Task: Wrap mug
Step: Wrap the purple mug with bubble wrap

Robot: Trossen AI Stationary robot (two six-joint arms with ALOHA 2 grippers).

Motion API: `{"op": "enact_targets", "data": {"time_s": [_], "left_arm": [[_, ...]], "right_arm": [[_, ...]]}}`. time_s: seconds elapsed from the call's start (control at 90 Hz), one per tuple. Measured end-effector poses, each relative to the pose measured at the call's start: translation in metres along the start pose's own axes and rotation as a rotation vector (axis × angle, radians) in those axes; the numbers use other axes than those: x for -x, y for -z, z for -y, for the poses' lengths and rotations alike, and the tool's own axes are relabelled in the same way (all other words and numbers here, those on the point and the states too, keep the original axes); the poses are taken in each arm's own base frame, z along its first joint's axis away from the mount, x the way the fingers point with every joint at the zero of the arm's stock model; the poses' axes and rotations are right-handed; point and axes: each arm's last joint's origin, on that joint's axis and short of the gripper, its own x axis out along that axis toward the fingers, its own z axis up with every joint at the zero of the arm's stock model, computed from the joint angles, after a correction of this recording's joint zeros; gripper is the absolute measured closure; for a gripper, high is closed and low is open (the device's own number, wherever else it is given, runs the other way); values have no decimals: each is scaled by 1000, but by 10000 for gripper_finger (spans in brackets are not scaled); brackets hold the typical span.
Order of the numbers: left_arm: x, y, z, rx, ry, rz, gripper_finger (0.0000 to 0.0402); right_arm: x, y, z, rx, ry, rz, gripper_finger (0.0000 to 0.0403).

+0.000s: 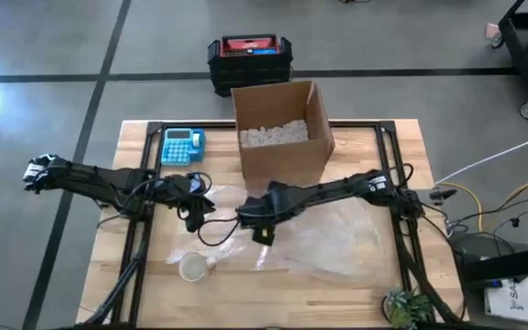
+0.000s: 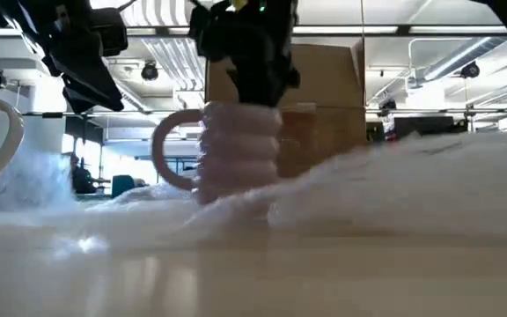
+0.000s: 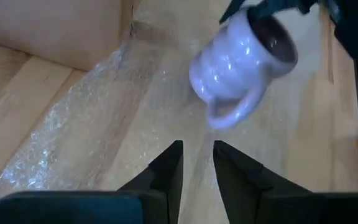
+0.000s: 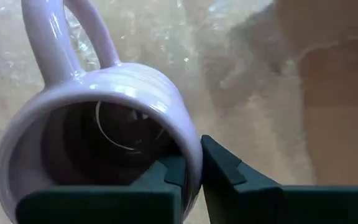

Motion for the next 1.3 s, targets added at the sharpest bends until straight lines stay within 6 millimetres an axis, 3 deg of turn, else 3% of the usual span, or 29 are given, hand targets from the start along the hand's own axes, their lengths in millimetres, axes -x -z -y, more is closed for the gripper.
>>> {"op": "enact_targets", "data": {"time_s": [0.1,0.233,0.367,0.533,0.644,0.722,1.033,1.167,1.3], "left_arm": [[0,-1,0,2,4,8,320],[0,-2,1,12,10,15,314],[0,-1,1,26,11,12,310],[0,-1,1,28,12,11,306],[0,-1,1,29,12,10,309],[-1,0,0,28,15,2,314],[-8,-1,2,20,11,-4,328],[-16,0,2,18,-5,-31,328],[-27,1,3,15,-22,-56,327]], "right_arm": [[-5,-1,0,-13,-27,3,374],[-5,-1,0,50,-22,-8,320],[34,1,9,104,-51,-7,264],[77,23,20,105,-27,-87,217],[101,52,14,108,-22,-99,201],[105,78,7,95,0,-115,195],[93,211,5,-333,62,-143,191],[86,254,13,-515,-36,-66,196],[66,286,25,-650,-72,-15,199]]}}
